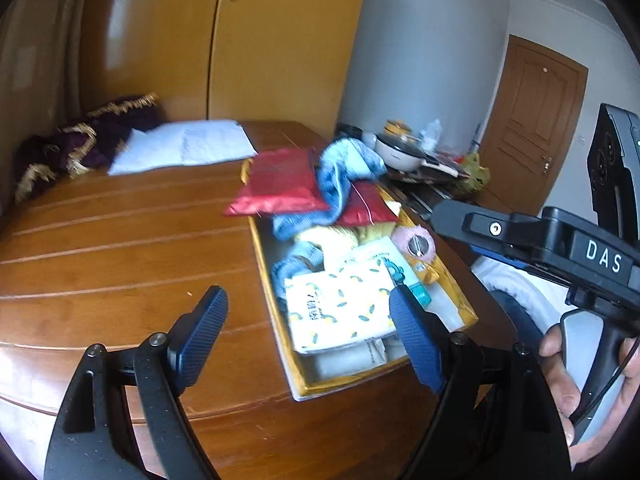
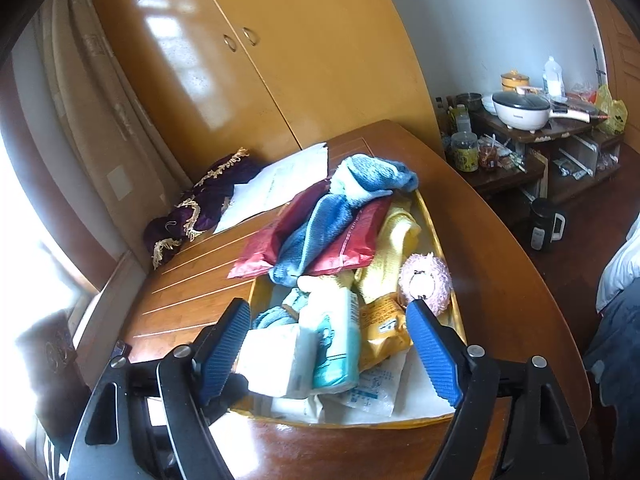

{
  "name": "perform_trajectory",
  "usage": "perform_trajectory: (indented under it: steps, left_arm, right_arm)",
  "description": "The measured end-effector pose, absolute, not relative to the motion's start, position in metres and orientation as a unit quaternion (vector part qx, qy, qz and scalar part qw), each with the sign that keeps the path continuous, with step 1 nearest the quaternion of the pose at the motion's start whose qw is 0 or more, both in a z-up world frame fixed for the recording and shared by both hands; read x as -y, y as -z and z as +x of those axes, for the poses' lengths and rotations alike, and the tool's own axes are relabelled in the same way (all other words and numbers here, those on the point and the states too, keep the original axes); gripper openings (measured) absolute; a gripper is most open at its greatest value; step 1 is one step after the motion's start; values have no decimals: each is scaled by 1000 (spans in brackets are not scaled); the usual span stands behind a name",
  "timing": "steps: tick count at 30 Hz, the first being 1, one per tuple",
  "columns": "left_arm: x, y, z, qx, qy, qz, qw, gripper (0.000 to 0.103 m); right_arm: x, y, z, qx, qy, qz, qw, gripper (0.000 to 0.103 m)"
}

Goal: Organize soft objects

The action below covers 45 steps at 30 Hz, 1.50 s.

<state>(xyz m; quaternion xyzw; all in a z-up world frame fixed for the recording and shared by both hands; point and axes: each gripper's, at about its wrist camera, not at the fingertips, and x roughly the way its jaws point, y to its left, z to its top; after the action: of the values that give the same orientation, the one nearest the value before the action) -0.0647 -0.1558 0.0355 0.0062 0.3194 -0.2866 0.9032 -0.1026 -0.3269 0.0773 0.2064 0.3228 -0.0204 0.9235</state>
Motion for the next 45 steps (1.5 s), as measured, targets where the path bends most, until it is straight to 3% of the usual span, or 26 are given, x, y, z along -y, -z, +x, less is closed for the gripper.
perform_trajectory:
  steps: [7, 45]
  left_arm:
    - [153, -43, -72, -321, 283, 41, 903, 83]
    - [160, -19, -47, -356, 212, 76, 907, 83]
  right_arm:
    - [310, -83, -113, -312, 11, 195, 930, 92]
    - [310, -65, -111, -331, 24, 177, 926, 92]
